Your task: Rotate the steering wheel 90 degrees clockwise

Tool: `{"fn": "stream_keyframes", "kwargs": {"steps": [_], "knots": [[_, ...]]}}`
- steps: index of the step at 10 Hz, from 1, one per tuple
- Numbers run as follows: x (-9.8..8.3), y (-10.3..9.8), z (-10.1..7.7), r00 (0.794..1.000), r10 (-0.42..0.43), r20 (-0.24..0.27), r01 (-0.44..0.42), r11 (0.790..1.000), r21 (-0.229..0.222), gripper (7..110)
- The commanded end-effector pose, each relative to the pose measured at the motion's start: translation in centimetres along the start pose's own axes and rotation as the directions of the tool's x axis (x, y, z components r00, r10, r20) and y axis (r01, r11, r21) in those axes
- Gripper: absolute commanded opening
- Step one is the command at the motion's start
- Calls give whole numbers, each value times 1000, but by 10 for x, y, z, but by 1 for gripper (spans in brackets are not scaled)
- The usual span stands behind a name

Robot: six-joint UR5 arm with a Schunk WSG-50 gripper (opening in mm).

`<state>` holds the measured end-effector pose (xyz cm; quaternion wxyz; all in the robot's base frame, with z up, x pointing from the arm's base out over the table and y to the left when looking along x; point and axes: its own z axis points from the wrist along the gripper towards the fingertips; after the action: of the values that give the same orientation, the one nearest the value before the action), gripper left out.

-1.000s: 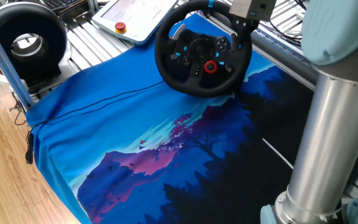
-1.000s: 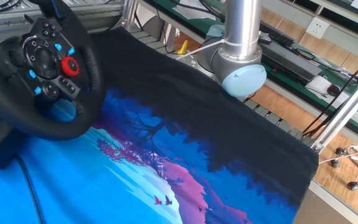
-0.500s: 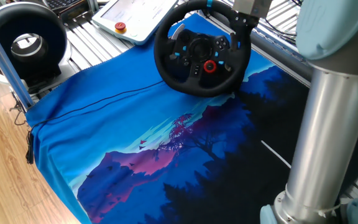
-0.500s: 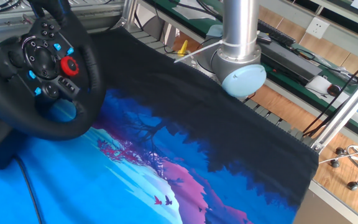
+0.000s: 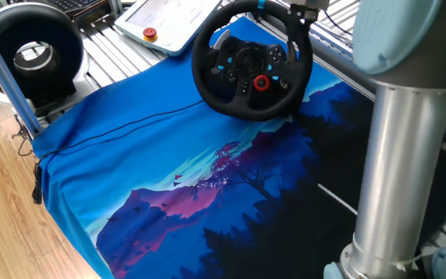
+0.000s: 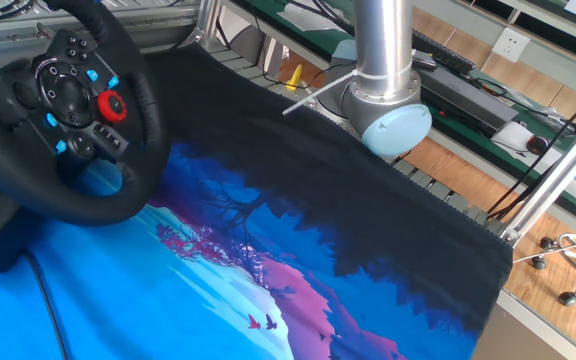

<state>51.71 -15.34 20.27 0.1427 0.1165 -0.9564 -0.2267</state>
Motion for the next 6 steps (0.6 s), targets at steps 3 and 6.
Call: {"fn": "stream_keyframes", "kwargs": {"steps": [3,6], "knots": [[13,-28,43,994,-76,-79,87,985,149,66],[27,-15,44,989,-103,-106,112,990,83,66]]}}
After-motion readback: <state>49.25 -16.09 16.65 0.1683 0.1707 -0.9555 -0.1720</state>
